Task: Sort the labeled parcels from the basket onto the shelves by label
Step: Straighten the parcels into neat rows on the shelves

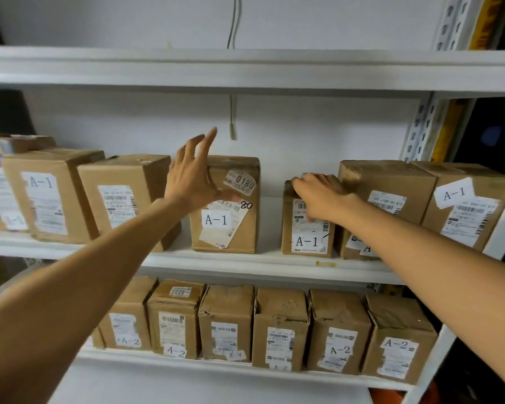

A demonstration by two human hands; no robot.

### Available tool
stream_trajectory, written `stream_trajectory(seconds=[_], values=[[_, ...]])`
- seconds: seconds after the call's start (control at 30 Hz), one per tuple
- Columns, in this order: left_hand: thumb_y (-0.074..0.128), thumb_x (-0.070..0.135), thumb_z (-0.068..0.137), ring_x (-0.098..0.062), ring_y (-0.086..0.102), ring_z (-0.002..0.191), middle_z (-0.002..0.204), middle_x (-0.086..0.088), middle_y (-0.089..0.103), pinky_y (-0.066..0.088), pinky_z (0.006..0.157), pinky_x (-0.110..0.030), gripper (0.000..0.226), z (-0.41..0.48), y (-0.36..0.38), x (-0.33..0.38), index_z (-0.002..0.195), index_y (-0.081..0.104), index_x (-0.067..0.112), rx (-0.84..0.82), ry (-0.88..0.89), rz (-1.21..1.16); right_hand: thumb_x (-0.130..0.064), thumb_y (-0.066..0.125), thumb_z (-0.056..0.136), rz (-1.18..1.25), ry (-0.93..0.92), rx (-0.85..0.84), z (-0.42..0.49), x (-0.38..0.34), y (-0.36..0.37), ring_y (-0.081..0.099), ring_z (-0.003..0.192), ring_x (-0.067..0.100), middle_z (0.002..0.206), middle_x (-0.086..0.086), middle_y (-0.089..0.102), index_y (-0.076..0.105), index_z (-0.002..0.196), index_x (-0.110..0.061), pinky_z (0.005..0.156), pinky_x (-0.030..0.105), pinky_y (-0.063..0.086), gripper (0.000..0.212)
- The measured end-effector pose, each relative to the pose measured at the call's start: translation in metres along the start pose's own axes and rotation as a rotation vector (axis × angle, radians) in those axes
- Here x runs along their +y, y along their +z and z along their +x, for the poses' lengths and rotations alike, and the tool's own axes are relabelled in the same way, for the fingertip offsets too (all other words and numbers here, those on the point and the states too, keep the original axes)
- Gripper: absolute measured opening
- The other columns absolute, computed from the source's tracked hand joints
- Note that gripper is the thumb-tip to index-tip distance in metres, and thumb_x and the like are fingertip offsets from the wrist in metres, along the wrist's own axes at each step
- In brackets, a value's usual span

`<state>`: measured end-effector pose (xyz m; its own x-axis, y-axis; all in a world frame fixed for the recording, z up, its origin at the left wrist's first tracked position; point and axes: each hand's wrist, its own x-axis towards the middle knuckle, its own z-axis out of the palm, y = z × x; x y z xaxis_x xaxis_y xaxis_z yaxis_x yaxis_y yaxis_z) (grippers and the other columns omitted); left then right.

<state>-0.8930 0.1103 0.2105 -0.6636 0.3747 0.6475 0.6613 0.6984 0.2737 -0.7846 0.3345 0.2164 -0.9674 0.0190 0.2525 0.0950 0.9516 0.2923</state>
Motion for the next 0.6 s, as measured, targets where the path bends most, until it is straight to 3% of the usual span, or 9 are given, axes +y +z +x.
stream_trajectory(seconds=[0.1, 0.2, 0.23, 0.33, 0.47, 0.6], values=[[0.091, 0.047, 0.044, -0.030, 0.027, 0.137, 0.149, -0.013, 0.019, 0.027, 0.113, -0.045, 0.147, -0.026, 0.015, 0.000, 0.152, -0.006, 0.021, 0.044, -0.293, -0.400, -0.017, 0.074, 0.078, 0.173, -0.034, 0.162, 0.007, -0.018, 0.002, 0.051, 0.112, 0.030, 0.123, 0.009, 0.045, 0.041, 0.130, -0.010, 0.083, 0.036, 0.046, 0.061], [0.090, 0.034, 0.058, -0.024, 0.046, 0.124, 0.139, -0.008, 0.043, 0.043, 0.101, -0.035, 0.109, -0.040, 0.024, -0.012, 0.142, 0.024, 0.014, -0.018, -0.520, -0.600, -0.022, 0.076, 0.080, 0.452, -0.099, 0.293, 0.011, -0.042, -0.010, 0.039, 0.130, 0.026, 0.144, 0.013, 0.035, 0.027, 0.147, -0.008, 0.096, 0.021, 0.034, 0.084], [0.088, 0.034, 0.062, -0.023, 0.055, 0.113, 0.131, -0.007, 0.052, 0.051, 0.093, -0.035, 0.092, -0.045, 0.027, -0.017, 0.134, 0.035, 0.012, -0.055, -0.546, -0.592, -0.023, 0.077, 0.080, 0.492, -0.113, 0.307, 0.014, -0.048, -0.015, 0.033, 0.136, 0.025, 0.150, 0.013, 0.031, 0.023, 0.150, -0.010, 0.106, 0.025, 0.032, 0.089], [0.082, 0.028, 0.073, -0.026, 0.065, 0.100, 0.122, -0.006, 0.063, 0.057, 0.084, -0.043, 0.066, -0.054, 0.033, -0.027, 0.128, 0.047, 0.011, -0.084, -0.527, -0.575, -0.024, 0.074, 0.083, 0.495, -0.157, 0.188, 0.023, -0.057, -0.027, 0.020, 0.146, 0.023, 0.159, 0.008, 0.021, 0.019, 0.154, -0.017, 0.115, 0.034, 0.022, 0.089], [0.076, 0.020, 0.080, -0.026, 0.065, 0.102, 0.120, -0.003, 0.062, 0.058, 0.083, -0.046, 0.060, -0.054, 0.035, -0.023, 0.133, 0.048, 0.012, -0.088, -0.469, -0.620, -0.013, 0.071, 0.085, 0.498, -0.136, 0.174, 0.030, -0.052, -0.031, 0.048, 0.126, 0.024, 0.137, 0.009, 0.052, 0.044, 0.142, -0.015, 0.098, 0.030, 0.041, 0.064], [0.072, 0.013, 0.083, -0.026, 0.064, 0.105, 0.120, -0.002, 0.061, 0.056, 0.087, -0.047, 0.057, -0.054, 0.047, -0.001, 0.134, 0.046, 0.015, -0.096, -0.439, -0.686, -0.011, 0.073, 0.081, 0.501, -0.067, 0.225, 0.028, -0.027, -0.029, 0.051, 0.123, 0.024, 0.134, 0.006, 0.055, 0.056, 0.133, -0.019, 0.094, 0.030, 0.041, 0.055]])
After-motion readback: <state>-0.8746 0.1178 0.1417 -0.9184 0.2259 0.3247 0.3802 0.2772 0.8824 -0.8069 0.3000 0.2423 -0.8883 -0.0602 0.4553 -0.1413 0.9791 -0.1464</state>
